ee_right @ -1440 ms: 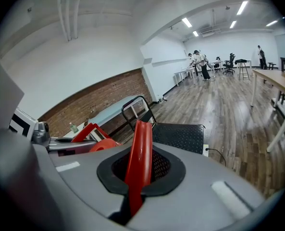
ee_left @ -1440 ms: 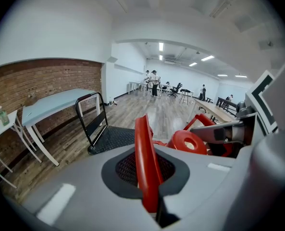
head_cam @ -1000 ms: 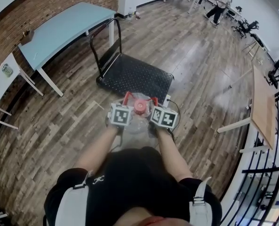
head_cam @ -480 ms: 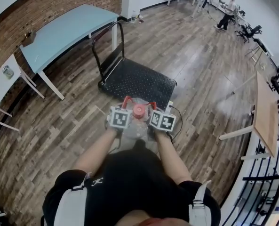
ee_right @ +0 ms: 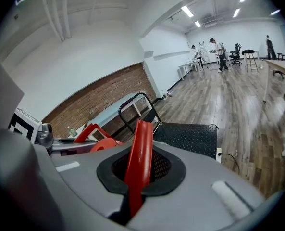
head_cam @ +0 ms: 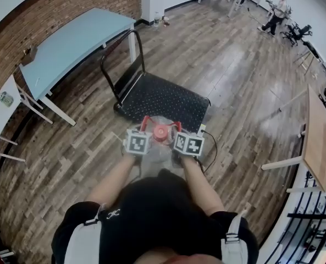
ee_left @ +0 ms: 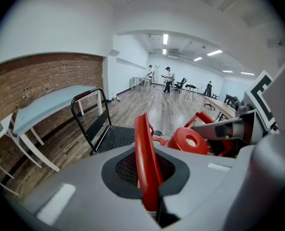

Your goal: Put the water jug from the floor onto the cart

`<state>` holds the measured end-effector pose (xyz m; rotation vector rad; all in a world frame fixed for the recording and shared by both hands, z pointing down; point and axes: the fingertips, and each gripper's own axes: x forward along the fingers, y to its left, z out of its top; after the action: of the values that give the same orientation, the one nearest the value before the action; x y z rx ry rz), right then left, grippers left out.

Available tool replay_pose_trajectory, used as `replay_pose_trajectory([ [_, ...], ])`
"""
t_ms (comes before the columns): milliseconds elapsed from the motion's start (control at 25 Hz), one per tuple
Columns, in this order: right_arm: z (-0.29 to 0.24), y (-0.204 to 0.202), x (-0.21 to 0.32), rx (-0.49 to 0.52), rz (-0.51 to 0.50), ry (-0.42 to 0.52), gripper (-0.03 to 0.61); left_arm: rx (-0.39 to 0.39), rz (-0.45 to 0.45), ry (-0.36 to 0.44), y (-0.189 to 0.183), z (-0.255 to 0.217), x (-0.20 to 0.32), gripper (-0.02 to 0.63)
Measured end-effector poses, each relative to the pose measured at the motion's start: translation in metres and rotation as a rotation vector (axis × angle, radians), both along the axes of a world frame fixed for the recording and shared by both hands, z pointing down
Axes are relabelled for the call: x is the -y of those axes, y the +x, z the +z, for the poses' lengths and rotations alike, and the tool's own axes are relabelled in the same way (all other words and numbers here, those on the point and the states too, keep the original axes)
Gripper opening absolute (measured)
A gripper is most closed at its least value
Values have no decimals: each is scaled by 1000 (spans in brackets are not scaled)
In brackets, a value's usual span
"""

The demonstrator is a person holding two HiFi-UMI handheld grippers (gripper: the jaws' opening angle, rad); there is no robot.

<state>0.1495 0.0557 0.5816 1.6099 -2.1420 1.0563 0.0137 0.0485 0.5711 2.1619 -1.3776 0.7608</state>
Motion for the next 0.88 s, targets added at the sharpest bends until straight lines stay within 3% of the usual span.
replay_pose_trajectory([
  [440,2,28,103,-10,-75,-35,20,0,-67,-36,26,0,100,2],
  [880,19,47,172,-8,-135,-70,21,-6,-109,-61,44,19,159,2],
])
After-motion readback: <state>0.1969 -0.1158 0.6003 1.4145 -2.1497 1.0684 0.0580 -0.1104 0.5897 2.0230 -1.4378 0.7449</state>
